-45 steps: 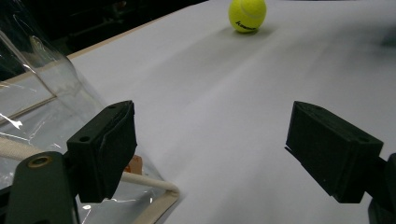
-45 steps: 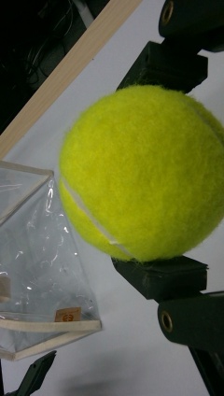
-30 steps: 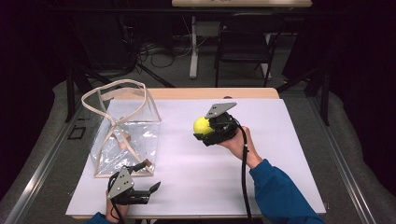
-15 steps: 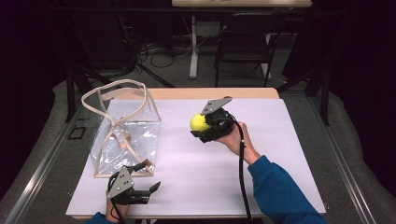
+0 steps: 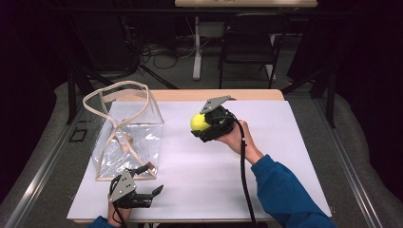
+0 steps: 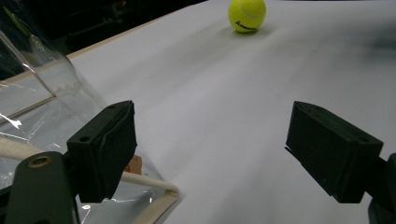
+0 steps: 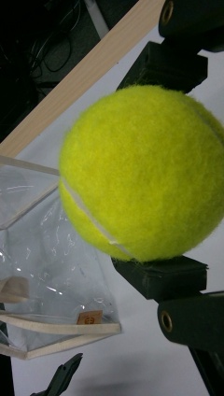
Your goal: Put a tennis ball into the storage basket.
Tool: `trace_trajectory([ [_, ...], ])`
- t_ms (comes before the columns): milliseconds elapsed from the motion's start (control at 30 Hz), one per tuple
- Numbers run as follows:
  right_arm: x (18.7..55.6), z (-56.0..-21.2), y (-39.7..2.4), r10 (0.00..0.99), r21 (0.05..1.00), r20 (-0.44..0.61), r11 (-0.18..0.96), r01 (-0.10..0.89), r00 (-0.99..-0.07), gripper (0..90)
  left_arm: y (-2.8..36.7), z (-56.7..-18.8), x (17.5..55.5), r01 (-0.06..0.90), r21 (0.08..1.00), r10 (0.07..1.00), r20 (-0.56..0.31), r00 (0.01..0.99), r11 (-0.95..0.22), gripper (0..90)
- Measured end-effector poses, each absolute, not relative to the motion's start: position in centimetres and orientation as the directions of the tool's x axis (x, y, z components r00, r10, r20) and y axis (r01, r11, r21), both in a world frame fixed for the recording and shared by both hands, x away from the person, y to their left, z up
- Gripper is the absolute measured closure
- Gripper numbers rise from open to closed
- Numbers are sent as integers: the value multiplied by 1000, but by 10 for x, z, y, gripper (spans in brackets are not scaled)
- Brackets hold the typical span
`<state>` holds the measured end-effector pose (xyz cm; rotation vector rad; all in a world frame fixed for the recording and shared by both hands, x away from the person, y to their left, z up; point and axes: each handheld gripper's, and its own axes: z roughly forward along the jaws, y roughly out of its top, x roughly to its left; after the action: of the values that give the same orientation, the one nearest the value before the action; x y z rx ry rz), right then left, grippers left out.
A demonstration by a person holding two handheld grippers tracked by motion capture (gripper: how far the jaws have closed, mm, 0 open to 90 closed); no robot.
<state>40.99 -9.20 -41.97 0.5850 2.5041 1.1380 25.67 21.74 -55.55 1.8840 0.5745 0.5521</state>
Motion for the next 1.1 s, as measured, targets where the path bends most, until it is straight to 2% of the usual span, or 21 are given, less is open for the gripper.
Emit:
trace_trajectory([
  [1100,419,-400,-68,466,749,-155,631,204,-871,268,217,-555,256,137,929,617,113,779,-343,160],
])
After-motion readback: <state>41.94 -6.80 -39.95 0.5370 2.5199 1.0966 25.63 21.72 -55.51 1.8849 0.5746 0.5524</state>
